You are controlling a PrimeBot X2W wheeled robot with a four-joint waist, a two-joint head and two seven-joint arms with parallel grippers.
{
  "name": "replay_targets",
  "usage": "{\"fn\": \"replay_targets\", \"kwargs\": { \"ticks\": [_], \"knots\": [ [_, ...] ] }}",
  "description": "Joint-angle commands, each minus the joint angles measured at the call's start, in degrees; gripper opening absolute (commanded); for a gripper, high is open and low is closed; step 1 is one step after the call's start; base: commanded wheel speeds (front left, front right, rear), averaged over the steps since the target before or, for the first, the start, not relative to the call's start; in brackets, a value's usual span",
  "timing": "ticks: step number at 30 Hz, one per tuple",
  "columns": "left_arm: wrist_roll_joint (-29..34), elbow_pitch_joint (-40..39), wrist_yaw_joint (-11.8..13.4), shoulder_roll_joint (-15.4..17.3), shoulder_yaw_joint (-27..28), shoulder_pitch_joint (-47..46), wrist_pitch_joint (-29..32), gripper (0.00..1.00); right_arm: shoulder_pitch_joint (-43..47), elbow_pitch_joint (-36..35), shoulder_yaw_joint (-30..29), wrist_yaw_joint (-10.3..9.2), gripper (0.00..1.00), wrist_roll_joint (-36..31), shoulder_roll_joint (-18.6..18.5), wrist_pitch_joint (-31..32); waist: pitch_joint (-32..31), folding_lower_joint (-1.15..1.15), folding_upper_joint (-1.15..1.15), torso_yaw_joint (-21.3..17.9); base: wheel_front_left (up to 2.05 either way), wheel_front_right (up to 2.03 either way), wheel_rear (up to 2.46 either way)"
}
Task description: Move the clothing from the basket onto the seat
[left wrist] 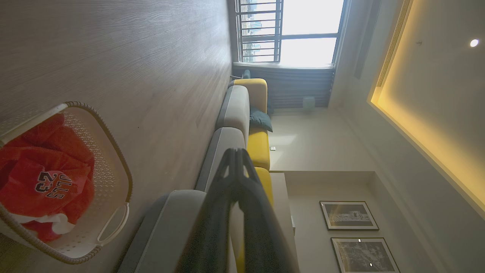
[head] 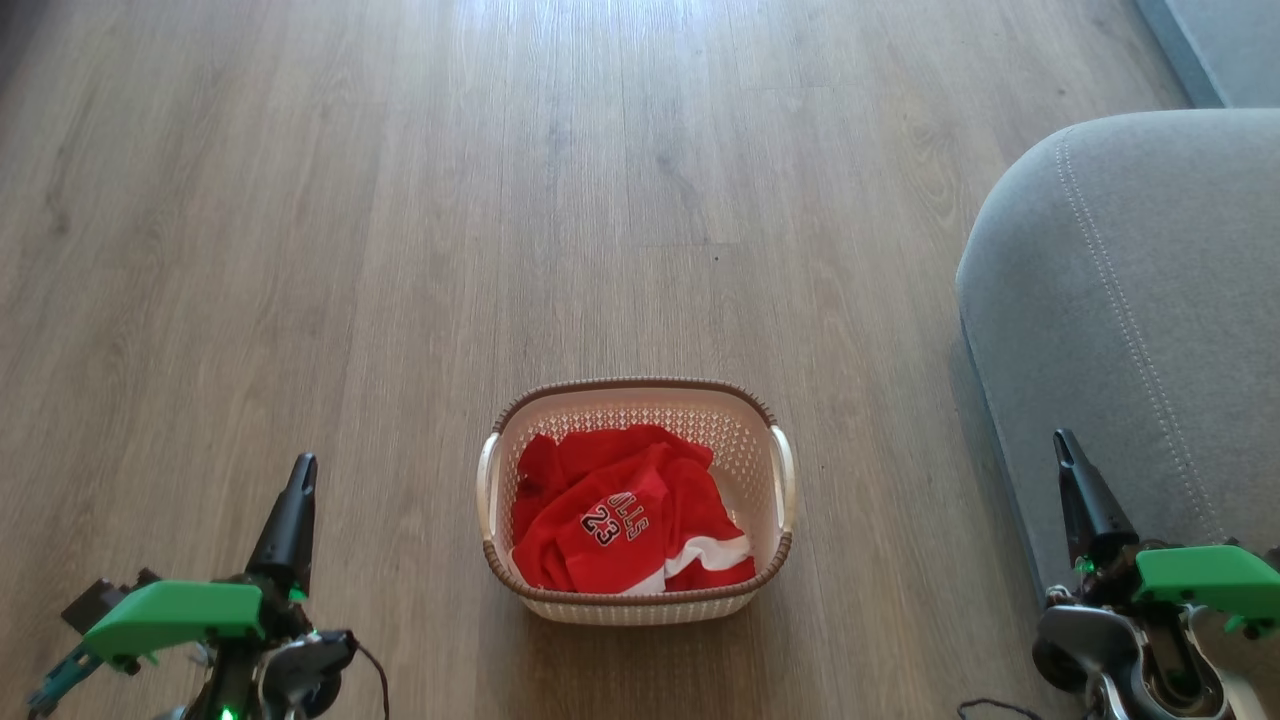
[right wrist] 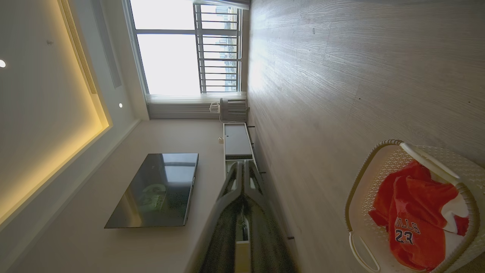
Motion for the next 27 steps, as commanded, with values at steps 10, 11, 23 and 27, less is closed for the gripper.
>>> {"fn": "replay_targets", "kwargs": {
  "ticks": [10,11,23,27],
  "knots": [
    [-0.4,-1.9,-0.5,0.5,1.9,-2.7,0.4,0.00,-3.2,-1.8,1.0,0.00,0.00,-0.5,-0.2,0.3,0.0,0.00,0.00,0.0,0.00,0.00,0.00],
    [-0.4,-1.9,-0.5,0.5,1.9,-2.7,0.4,0.00,-3.2,-1.8,1.0,0.00,0.00,-0.5,-0.2,0.3,0.0,0.00,0.00,0.0,0.00,0.00,0.00],
    [-0.4,-1.9,-0.5,0.5,1.9,-2.7,0.4,0.00,-3.2,-1.8,1.0,0.00,0.00,-0.5,-0.2,0.3,0.0,0.00,0.00,0.0,0.00,0.00,0.00],
    [-0.4,-1.9,-0.5,0.5,1.9,-2.7,0.4,0.00,-3.2,-1.8,1.0,0.00,0.00,-0.5,-0.2,0.3,0.0,0.00,0.00,0.0,0.00,0.00,0.00]
  ]
}}
